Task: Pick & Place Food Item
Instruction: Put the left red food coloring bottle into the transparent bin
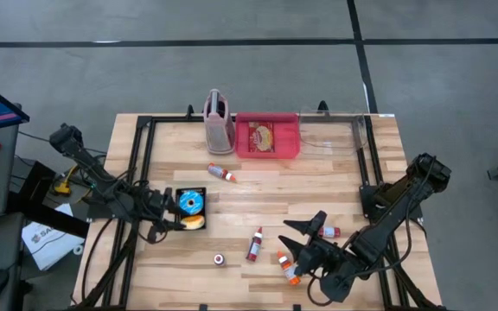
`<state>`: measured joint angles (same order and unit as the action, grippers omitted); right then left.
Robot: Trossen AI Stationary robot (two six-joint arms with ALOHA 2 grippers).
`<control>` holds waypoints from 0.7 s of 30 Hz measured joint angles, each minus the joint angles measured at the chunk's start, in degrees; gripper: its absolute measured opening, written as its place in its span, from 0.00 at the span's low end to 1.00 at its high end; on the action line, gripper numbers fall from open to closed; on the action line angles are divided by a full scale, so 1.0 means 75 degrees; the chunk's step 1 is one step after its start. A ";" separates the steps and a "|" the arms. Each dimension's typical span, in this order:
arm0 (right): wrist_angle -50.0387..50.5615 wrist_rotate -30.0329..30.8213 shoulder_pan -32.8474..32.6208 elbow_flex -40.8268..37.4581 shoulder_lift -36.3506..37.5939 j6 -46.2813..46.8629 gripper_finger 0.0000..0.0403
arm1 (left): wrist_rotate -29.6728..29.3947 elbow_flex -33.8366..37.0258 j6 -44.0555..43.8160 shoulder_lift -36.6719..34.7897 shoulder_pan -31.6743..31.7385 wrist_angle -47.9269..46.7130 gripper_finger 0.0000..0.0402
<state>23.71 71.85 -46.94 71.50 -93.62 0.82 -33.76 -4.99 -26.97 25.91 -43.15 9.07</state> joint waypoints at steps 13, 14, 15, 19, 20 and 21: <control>0.0990 0.0024 -0.0079 0.0000 -0.0002 0.1670 0.57 | 0.0146 -0.0009 0.0084 0.3847 -0.0817 0.3660 0.60; 0.0990 0.0026 -0.0087 0.0000 -0.0002 0.1697 0.57 | 0.0142 -0.0044 0.0177 0.4314 -0.0863 0.4034 0.61; 0.0983 0.0024 -0.0101 0.0000 -0.0002 0.1700 0.57 | 0.0140 -0.0102 0.0273 0.4767 -0.0908 0.4410 0.61; 0.0952 0.0093 -0.0149 0.0000 -0.0003 0.1729 0.57 | 0.0105 -0.0657 0.1145 0.6424 -0.1007 0.5530 0.63; 0.0954 0.0108 -0.0149 0.0000 -0.0002 0.1760 0.57 | 0.0094 -0.0835 0.1424 0.6780 -0.1007 0.5666 0.63; 0.0954 0.0120 -0.0149 0.0000 -0.0002 0.1787 0.56 | 0.0046 -0.1032 0.1675 0.7108 -0.1006 0.5744 0.63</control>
<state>30.86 72.75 -48.05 71.50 -93.64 14.22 -33.41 -12.74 -14.41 79.22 -50.69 52.15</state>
